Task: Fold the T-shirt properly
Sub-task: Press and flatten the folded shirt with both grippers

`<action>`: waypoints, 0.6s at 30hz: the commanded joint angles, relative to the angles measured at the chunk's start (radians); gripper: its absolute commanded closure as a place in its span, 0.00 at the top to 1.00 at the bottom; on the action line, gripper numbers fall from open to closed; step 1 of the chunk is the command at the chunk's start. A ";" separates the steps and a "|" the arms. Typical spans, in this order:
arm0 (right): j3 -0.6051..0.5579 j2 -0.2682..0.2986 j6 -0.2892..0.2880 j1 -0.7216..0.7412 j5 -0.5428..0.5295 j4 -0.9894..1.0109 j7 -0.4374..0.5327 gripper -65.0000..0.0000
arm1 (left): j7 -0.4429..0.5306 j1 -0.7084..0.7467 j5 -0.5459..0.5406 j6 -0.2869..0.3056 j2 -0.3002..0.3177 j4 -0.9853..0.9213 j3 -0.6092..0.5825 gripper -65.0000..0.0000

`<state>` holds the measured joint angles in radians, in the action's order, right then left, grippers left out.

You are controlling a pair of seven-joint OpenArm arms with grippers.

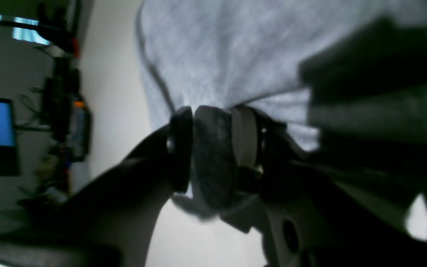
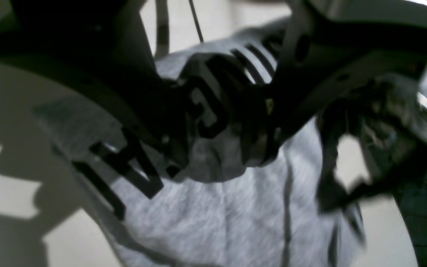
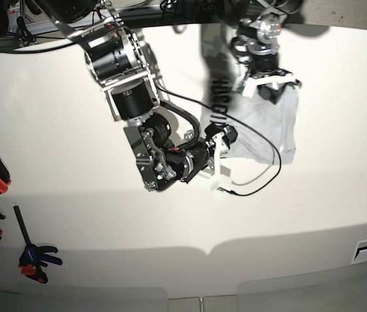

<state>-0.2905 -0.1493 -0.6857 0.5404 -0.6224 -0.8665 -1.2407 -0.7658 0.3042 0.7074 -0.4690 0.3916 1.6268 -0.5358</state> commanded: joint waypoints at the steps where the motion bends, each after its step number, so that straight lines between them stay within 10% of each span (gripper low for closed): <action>1: 0.002 -0.008 -0.012 0.026 -0.027 -0.019 0.001 0.35 | -0.019 -0.006 0.000 -0.027 0.024 0.008 0.005 0.25; 18: 0.003 -0.008 -0.012 -0.329 -0.140 -0.459 -0.079 0.35 | 0.048 -0.034 0.000 -0.029 0.144 0.008 0.005 0.25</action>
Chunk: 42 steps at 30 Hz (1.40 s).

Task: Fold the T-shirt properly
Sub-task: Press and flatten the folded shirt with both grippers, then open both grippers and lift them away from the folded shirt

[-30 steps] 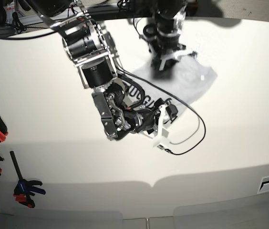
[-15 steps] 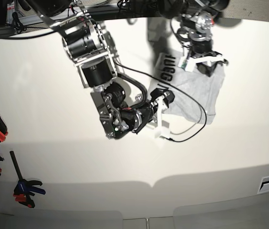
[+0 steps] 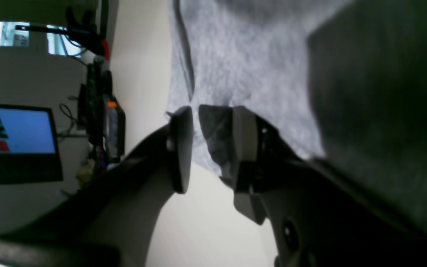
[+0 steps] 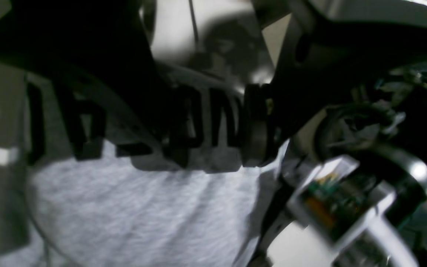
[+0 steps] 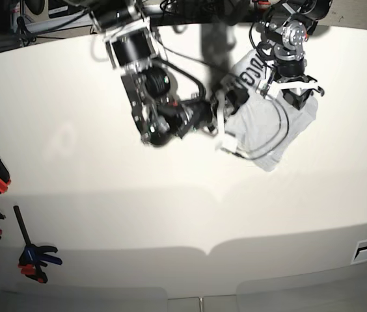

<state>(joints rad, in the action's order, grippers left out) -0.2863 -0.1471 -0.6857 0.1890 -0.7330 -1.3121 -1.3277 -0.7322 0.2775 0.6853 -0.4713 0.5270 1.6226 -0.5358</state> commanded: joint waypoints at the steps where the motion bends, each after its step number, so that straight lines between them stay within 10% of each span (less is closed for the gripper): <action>1: -0.001 -0.010 -0.012 -0.005 -0.029 -0.047 0.003 0.35 | 0.017 -0.011 0.032 -0.027 0.009 0.012 0.005 0.25; 16: 0.005 -0.008 -0.012 -0.193 0.008 -0.337 -0.016 0.35 | 0.026 -0.037 0.114 -0.027 0.009 0.013 0.005 0.25; 28: 0.253 0.130 0.029 -0.193 0.044 -0.521 -0.001 0.35 | 0.083 -0.082 0.103 -0.027 0.119 0.013 0.005 0.25; 36: 0.484 0.137 0.029 -0.193 -0.098 -0.635 -0.053 0.35 | 0.105 -0.199 -0.019 -0.034 0.189 0.014 0.005 0.25; 42: 0.607 0.256 0.028 -0.267 -0.190 -0.689 -0.069 0.35 | 0.078 -0.221 -0.414 -0.216 0.222 0.087 0.006 0.25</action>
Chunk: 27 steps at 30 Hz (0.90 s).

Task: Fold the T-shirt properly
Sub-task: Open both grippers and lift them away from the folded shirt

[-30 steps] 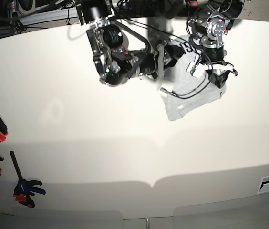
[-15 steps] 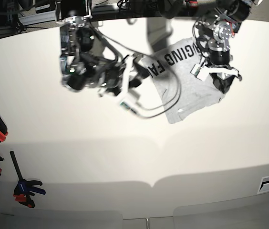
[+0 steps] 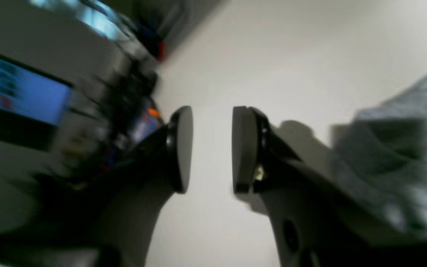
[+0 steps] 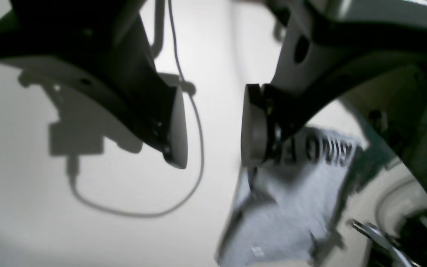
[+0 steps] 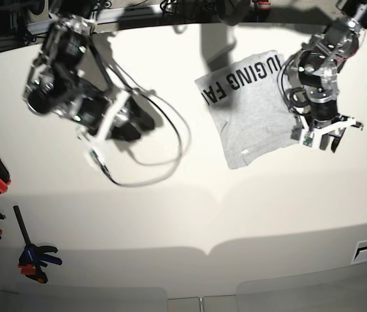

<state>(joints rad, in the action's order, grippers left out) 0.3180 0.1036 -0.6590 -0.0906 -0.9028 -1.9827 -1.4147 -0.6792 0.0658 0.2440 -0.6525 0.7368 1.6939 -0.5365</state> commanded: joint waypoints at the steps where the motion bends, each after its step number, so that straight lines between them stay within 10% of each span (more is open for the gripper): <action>1: 0.024 0.028 0.002 -0.013 -0.026 -0.029 0.018 0.35 | 0.025 0.003 0.014 -0.032 0.021 0.046 0.006 0.25; 10: 0.227 0.191 -0.012 -0.293 -0.163 -0.102 0.018 0.35 | 0.002 0.119 0.001 0.008 0.101 0.391 0.006 0.25; 27: 0.445 0.153 -0.039 -0.990 -0.348 -0.151 0.018 0.35 | -0.095 0.352 0.192 -0.015 0.101 0.447 0.066 0.25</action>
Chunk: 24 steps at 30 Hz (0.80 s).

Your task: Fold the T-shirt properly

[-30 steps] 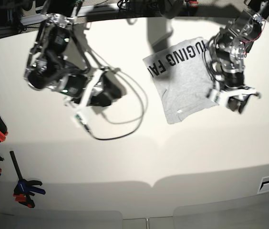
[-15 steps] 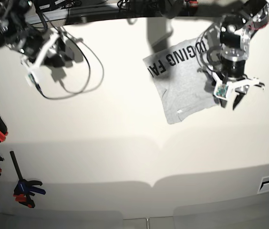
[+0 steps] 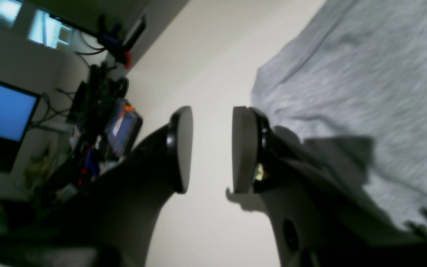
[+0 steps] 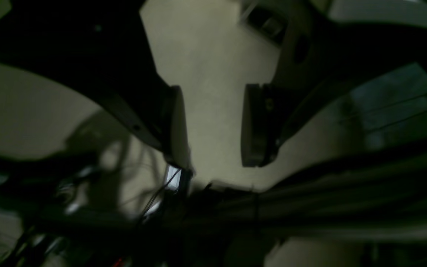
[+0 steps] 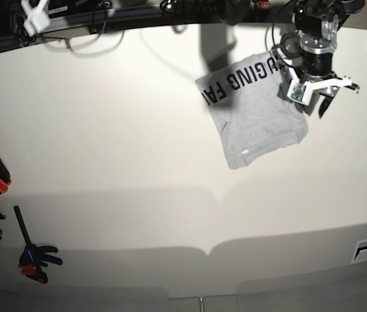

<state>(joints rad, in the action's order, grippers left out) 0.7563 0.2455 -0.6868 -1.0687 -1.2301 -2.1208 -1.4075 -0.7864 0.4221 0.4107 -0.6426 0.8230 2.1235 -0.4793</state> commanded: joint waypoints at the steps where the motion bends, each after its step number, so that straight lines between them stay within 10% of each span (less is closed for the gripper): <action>1: 0.002 0.006 -0.011 -0.033 -0.004 -0.012 0.011 0.35 | 0.003 0.004 0.002 -0.026 0.014 0.018 0.040 0.25; 10: -0.130 0.053 -0.011 -0.079 0.245 0.111 0.071 0.35 | 0.108 0.148 -0.356 0.081 0.003 0.017 0.437 0.25; 24: -0.346 0.220 -0.011 -0.055 0.524 0.399 0.283 0.35 | 0.122 0.489 -0.521 0.148 -0.050 -0.017 0.910 0.25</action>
<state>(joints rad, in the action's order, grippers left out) 0.4053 0.4580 -0.6888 -1.1099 -0.6987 -1.7134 -1.1244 -0.6777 0.9051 -0.1242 -0.4919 0.7601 2.0995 0.4229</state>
